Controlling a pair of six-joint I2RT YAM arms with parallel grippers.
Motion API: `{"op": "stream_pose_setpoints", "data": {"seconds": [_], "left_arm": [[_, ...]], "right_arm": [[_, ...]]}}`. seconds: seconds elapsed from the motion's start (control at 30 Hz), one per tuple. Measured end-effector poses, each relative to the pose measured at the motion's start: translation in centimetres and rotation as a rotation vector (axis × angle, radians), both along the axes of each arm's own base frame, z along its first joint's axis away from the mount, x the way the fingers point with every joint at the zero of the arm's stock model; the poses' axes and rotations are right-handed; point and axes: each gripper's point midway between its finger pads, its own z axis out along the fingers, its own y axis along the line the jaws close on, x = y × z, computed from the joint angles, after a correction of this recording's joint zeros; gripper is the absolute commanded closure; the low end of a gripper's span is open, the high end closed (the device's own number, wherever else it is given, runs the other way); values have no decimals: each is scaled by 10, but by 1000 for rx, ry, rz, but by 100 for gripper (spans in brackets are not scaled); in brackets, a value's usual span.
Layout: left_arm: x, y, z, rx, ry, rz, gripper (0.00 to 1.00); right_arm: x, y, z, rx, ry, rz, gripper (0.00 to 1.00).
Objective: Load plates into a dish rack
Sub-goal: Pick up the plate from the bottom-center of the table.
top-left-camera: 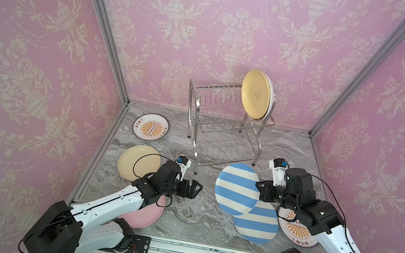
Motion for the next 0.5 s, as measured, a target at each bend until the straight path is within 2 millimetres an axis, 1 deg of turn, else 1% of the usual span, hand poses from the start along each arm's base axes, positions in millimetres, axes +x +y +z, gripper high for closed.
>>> {"op": "stream_pose_setpoints", "data": {"seconds": [0.07, 0.1, 0.2, 0.27, 0.33, 0.4, 0.43, 0.5], "left_arm": [[7, 10, 13, 9, -43, 23, 1], [12, 14, 23, 12, -72, 36, 1], [26, 24, 55, 11, -170, 65, 1], [33, 29, 74, 12, -232, 78, 1], [40, 34, 89, 18, -280, 89, 1], [47, 41, 99, 30, -318, 100, 1], [49, 43, 101, 37, -330, 105, 1], [56, 50, 107, 52, -352, 121, 1]], "right_arm": [[1, -4, 32, -35, -62, 13, 100], [1, -6, 50, -49, -100, 19, 100], [-3, -9, 91, -61, -191, 41, 100], [-6, -10, 111, -66, -235, 55, 100], [-8, -8, 128, -74, -264, 76, 100], [-6, -5, 150, -85, -307, 95, 100], [-4, -3, 159, -91, -325, 102, 100], [3, 0, 179, -111, -369, 110, 100]]}}
